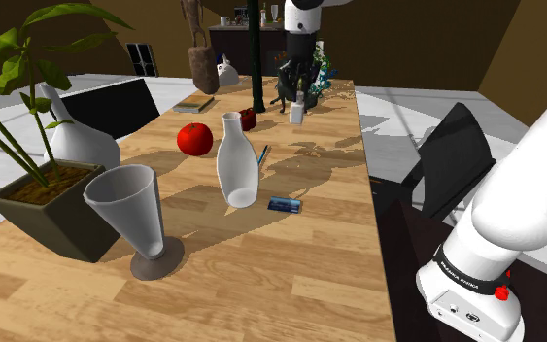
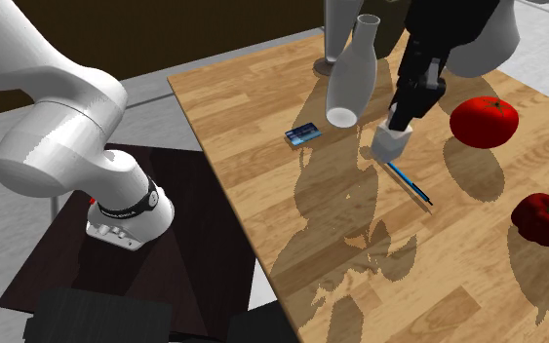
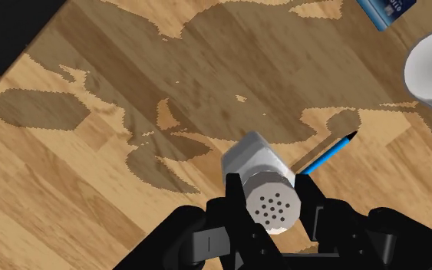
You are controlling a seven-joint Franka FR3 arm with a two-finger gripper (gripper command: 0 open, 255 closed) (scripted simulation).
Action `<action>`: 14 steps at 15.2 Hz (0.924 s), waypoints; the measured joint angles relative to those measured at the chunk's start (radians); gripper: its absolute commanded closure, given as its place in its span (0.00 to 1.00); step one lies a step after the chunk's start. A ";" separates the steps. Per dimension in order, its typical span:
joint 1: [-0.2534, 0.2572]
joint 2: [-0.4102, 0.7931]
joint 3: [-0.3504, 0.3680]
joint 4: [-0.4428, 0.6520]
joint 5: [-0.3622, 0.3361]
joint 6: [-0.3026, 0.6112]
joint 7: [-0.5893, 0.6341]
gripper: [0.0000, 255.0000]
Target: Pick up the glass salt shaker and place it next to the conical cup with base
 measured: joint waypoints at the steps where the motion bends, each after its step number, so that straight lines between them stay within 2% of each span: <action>1: -0.001 0.002 -0.001 0.014 0.000 -0.012 -0.001 1.00; 14: 0.000 0.027 0.000 0.222 -0.001 -0.194 -0.002 1.00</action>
